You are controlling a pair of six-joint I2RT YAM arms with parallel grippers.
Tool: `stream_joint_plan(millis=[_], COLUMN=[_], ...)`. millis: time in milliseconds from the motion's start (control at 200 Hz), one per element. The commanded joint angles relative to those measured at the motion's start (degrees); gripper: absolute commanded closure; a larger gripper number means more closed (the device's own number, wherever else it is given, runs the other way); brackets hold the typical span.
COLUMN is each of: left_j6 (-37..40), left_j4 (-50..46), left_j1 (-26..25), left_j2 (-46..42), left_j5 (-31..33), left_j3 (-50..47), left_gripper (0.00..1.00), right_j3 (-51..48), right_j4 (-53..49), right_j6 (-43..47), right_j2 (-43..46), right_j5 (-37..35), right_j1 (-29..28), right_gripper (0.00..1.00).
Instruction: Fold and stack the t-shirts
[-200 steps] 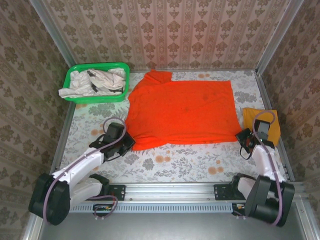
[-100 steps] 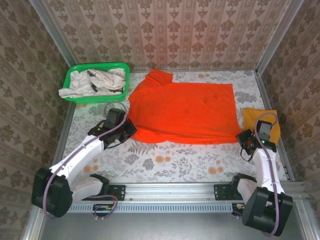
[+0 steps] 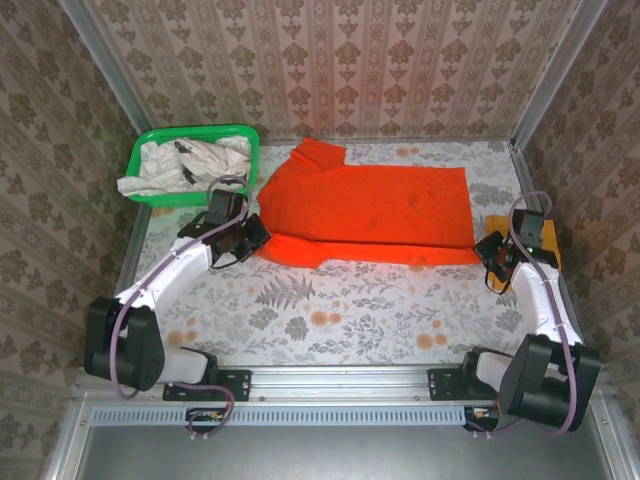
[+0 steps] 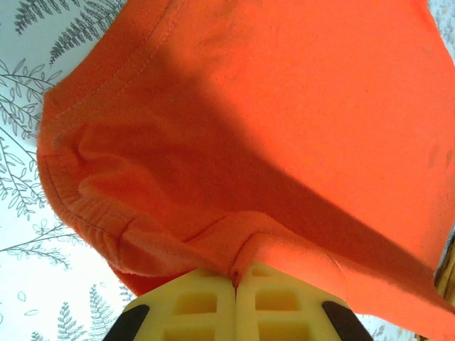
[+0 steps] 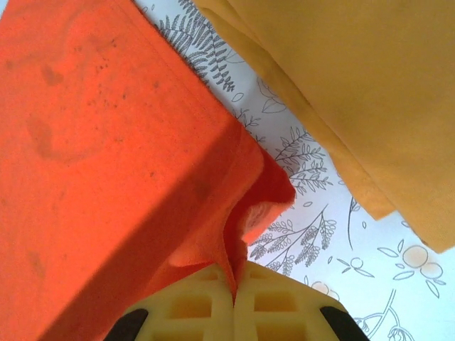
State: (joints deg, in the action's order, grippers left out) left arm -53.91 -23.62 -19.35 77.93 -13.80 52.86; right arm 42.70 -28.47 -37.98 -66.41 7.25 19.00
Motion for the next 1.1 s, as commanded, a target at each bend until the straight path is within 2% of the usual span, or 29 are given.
stream_joint_plan(millis=[0, 225, 580, 1095], left_j6=[0.26, 2.41, 11.73, 12.98], left_j4=[0.52, 0.86, -1.82, 0.08], left_j1=[1.19, 2.96, 4.27, 5.39], left_j2=[1.61, 5.51, 15.85, 24.04], left_j5=[-1.62, -2.25, -5.03, -6.57], left_j3=[1.84, 6.29, 16.73, 20.76], left_gripper=[1.00, 1.00, 1.00, 1.00], right_j3=[2.91, 7.70, 13.11, 16.13], right_j4=[0.27, 2.38, 2.47, 2.85], right_j6=[2.27, 2.14, 2.34, 2.99], right_j2=[-3.17, -10.74, -19.86, -26.19], right_j5=[-1.84, -1.79, -2.65, -3.81], right_j1=[-0.32, -0.83, -2.39, -2.85], right_gripper=[1.00, 1.00, 1.00, 1.00])
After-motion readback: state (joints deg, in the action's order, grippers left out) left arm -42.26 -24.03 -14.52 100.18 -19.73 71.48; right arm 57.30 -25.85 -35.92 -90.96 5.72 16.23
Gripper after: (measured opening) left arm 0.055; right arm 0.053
